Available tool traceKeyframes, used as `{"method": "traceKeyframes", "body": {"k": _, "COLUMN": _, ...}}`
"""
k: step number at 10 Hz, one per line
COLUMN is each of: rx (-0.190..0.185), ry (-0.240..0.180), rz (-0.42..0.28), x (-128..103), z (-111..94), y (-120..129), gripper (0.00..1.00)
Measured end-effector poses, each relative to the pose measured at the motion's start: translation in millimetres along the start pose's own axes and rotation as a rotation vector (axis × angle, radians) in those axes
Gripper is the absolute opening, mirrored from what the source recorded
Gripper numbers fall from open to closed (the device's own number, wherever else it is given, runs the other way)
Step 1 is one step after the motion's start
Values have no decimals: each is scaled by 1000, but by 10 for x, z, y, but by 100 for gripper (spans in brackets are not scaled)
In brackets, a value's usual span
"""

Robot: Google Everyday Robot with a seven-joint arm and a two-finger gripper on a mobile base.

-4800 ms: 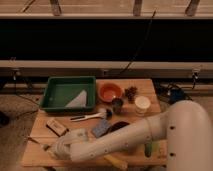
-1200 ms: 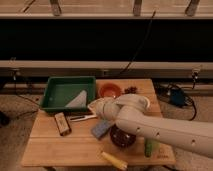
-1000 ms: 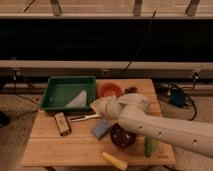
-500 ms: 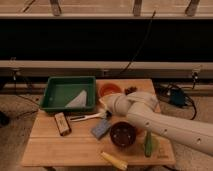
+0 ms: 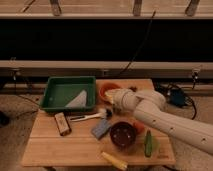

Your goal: Place fork in red bowl

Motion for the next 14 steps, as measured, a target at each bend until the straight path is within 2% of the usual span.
{"method": "traceKeyframes", "body": {"k": 4, "rx": -10, "ry": -96, "rz": 42, "x": -109, "z": -6, "y": -116, "gripper": 0}}
{"method": "traceKeyframes", "body": {"k": 9, "rx": -32, "ry": -177, "rz": 39, "x": -434, "z": -1, "y": -114, "gripper": 0}}
{"method": "traceKeyframes", "body": {"k": 13, "rx": -44, "ry": -218, "rz": 46, "x": -383, "z": 280, "y": -253, "gripper": 0}}
{"method": "traceKeyframes", "body": {"k": 14, "rx": -53, "ry": -224, "rz": 45, "x": -312, "z": 443, "y": -269, "gripper": 0}}
